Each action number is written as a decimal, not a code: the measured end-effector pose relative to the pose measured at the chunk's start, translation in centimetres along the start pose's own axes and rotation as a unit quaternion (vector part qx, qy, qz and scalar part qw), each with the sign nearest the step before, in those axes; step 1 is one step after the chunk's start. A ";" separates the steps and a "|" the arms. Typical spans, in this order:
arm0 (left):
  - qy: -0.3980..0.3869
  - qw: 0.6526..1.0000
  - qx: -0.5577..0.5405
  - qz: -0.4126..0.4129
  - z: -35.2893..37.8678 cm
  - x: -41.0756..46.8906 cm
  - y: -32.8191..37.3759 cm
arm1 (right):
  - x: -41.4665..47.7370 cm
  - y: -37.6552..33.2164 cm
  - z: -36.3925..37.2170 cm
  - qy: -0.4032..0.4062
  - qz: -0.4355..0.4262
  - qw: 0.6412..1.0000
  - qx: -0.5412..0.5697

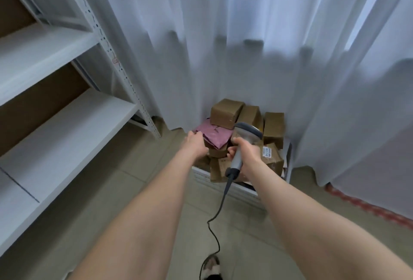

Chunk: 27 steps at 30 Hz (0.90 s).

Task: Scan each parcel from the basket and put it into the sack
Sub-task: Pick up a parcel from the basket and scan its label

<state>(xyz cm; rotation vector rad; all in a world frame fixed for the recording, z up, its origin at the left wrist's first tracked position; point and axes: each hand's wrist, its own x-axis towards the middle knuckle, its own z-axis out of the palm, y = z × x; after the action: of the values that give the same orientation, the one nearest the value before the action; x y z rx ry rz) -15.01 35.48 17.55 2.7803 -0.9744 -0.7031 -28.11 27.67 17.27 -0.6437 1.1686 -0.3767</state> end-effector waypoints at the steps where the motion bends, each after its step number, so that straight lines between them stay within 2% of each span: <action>1: -0.003 1.000 0.006 0.002 -0.1 1.3 0.6 | 1.1 -0.9 0.0 0.002 0.001 1.000 0.007; 8: -0.031 0.999 0.026 0.009 -0.7 13.9 3.8 | 12.0 -6.7 2.6 0.049 -0.004 0.999 0.008; 18: -0.089 0.996 0.005 0.003 1.7 34.0 6.2 | 29.9 -11.4 7.5 0.128 0.052 0.990 -0.021; 27: -0.091 0.985 -0.114 -0.094 6.1 43.5 6.7 | 39.8 -11.5 8.5 0.107 0.082 0.987 -0.091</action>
<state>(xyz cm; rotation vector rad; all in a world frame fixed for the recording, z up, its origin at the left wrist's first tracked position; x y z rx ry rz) 8.24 3.80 -3.10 2.6613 -0.6149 -1.0395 -5.24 -2.17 -2.12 -0.6710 1.4627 -0.2044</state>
